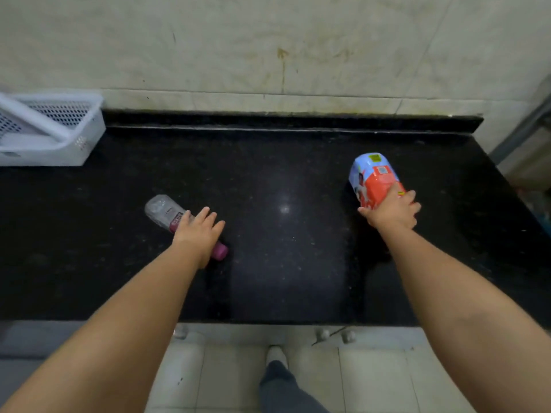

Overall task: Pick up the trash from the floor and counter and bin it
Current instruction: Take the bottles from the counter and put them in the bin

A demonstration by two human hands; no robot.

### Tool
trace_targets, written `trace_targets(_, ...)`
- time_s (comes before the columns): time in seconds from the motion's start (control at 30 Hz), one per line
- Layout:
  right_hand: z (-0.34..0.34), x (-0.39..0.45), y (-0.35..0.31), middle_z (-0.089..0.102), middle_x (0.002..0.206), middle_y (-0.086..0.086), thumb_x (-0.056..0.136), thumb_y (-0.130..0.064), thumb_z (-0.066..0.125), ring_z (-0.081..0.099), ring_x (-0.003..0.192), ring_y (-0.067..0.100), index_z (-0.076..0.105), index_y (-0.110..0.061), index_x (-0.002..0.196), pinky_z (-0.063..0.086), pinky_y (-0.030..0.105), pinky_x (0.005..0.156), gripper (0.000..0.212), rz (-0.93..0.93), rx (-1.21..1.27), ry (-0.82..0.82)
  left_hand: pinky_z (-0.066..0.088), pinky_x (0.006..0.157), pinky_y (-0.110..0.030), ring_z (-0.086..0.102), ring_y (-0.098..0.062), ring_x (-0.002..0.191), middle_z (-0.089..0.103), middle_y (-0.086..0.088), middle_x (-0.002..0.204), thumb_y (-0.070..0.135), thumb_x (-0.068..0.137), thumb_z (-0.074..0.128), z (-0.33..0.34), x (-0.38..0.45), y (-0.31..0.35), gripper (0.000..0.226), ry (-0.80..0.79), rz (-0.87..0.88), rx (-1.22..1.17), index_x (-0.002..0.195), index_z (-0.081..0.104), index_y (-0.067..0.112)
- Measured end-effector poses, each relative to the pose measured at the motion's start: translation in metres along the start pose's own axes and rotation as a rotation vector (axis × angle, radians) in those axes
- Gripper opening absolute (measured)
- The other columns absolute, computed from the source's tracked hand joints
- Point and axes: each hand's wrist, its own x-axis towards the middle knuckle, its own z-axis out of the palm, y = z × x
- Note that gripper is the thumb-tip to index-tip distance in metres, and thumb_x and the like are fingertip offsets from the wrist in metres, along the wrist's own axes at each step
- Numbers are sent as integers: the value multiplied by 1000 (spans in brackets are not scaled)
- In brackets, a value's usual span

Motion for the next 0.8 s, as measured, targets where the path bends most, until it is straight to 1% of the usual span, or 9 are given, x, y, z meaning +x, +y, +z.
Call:
trace_targets(0.07, 9, 12, -6, 23, 148, 20, 79, -32, 72, 30, 131, 42, 20, -15, 145, 38, 53, 103, 86, 3, -27, 50, 5, 122, -47, 0, -24, 150, 8, -7, 161, 16, 91, 57, 6, 14, -7, 75, -32, 34, 11, 151, 13, 18)
trace_targets(0.17, 19, 22, -23, 26, 144, 19, 80, -33, 68, 34, 126, 44, 24, -17, 144, 39, 53, 101, 79, -87, -19, 71, 8, 122, -46, 19, -25, 146, 29, -7, 152, 19, 92, 55, 9, 32, -12, 56, 6, 91, -3, 144, 33, 23)
trace_targets(0.27, 24, 26, -46, 22, 148, 16, 80, -34, 68, 33, 127, 44, 24, -23, 144, 37, 51, 104, 78, -222, -33, -16, 15, 121, -43, 33, -26, 137, 41, -7, 141, 25, 92, 52, 0, 52, -20, 45, 81, 89, -75, 136, 43, 23)
trace_targets(0.37, 30, 20, -68, 20, 148, 16, 79, -33, 69, 32, 128, 44, 18, -27, 146, 37, 48, 106, 85, -247, -43, -108, 27, 114, -38, 39, -26, 130, 48, -7, 134, 30, 92, 52, -23, 71, -30, 40, 224, 74, -177, 129, 50, 16)
trace_targets(0.43, 30, 11, -78, 24, 145, 16, 78, -35, 70, 34, 127, 42, 18, -30, 146, 38, 45, 106, 86, -223, -12, -124, 35, 107, -36, 40, -26, 126, 48, -8, 131, 32, 91, 54, -47, 81, -32, 41, 336, 85, -231, 126, 53, 11)
trace_targets(0.5, 23, -2, -79, 29, 142, 17, 76, -35, 71, 38, 127, 41, 22, -31, 146, 38, 43, 106, 85, -179, 53, -124, 38, 101, -36, 40, -28, 123, 48, -10, 128, 33, 91, 56, -74, 84, -27, 42, 420, 110, -297, 124, 54, 8)
trace_targets(0.63, -12, -34, -58, 41, 136, 18, 73, -29, 74, 49, 122, 37, 32, -27, 143, 41, 36, 103, 81, -102, 212, -111, 41, 96, -37, 46, -29, 118, 54, -10, 124, 30, 89, 57, -123, 79, 0, 39, 586, 259, -370, 120, 53, 8)
trace_targets(0.7, -37, -51, -37, 47, 131, 18, 73, -28, 75, 51, 119, 33, 35, -23, 141, 42, 31, 100, 79, -61, 221, -79, 43, 95, -39, 49, -30, 117, 56, -10, 123, 27, 87, 58, -144, 73, 21, 40, 630, 361, -429, 121, 50, 9)
trace_targets(0.8, -76, -79, 9, 53, 129, 16, 74, -31, 75, 50, 120, 30, 38, -20, 139, 41, 31, 99, 76, 51, 250, 22, 46, 90, -39, 52, -32, 115, 55, -12, 121, 23, 86, 58, -173, 55, 70, 36, 622, 546, -479, 118, 51, 9)
